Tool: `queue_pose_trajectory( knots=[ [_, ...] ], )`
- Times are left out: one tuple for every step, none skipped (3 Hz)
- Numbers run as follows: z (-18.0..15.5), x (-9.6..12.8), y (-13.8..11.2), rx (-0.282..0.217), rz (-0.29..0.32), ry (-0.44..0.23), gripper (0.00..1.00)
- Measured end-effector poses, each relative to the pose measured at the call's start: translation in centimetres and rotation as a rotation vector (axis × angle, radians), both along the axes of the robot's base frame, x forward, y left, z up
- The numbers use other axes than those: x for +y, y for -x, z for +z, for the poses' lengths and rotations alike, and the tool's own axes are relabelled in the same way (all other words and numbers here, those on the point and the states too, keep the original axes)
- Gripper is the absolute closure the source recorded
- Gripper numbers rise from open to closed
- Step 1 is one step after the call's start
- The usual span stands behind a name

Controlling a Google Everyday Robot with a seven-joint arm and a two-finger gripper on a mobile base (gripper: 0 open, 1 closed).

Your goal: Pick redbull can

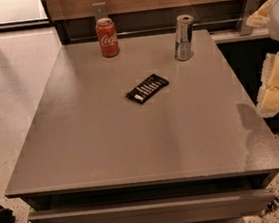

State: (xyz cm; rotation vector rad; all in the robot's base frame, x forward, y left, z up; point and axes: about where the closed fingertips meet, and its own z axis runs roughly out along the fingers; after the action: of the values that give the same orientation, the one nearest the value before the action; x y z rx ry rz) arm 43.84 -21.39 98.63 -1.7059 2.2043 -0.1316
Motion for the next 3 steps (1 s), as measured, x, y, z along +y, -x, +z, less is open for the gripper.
queue_pose_trajectory(
  knots=[
    [0.0, 0.0, 0.0, 0.000, 0.000, 0.000, 0.00],
    [0.1, -0.6, -1.9, -0.063, -0.023, -0.070, 0.00],
    [-2.5, -3.4, -6.9, -0.186, -0.091, -0.340, 0.00]
  ],
)
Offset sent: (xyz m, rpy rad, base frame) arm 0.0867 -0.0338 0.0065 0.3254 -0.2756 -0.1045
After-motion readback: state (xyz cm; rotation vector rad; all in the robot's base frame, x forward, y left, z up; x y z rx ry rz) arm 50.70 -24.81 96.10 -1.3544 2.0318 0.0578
